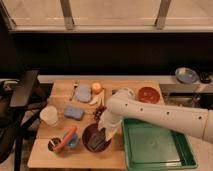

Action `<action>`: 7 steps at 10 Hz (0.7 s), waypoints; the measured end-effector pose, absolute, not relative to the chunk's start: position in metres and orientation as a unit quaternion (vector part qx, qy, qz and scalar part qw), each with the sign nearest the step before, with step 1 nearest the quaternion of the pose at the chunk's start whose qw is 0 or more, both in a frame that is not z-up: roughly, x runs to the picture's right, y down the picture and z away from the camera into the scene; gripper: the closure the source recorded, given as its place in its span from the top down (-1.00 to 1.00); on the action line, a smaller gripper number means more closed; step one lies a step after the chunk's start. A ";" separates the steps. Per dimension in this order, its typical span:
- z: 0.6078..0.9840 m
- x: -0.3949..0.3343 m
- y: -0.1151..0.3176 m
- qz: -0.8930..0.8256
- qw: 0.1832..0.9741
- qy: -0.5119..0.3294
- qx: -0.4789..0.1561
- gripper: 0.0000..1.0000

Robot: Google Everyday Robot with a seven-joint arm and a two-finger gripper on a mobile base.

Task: Wipe purple bowl with eraser

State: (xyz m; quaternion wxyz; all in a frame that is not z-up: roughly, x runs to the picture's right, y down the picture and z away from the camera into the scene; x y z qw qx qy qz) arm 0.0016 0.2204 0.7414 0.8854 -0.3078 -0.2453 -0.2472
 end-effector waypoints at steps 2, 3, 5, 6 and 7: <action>0.751 0.009 0.204 -0.244 0.891 -0.228 -0.308 -1.00; 0.754 0.010 0.194 -0.246 0.893 -0.220 -0.306 -1.00; 0.759 0.008 0.181 -0.248 0.895 -0.215 -0.304 -1.00; 0.762 0.001 0.177 -0.252 0.893 -0.219 -0.301 -1.00; 0.763 -0.009 0.179 -0.259 0.890 -0.224 -0.302 -1.00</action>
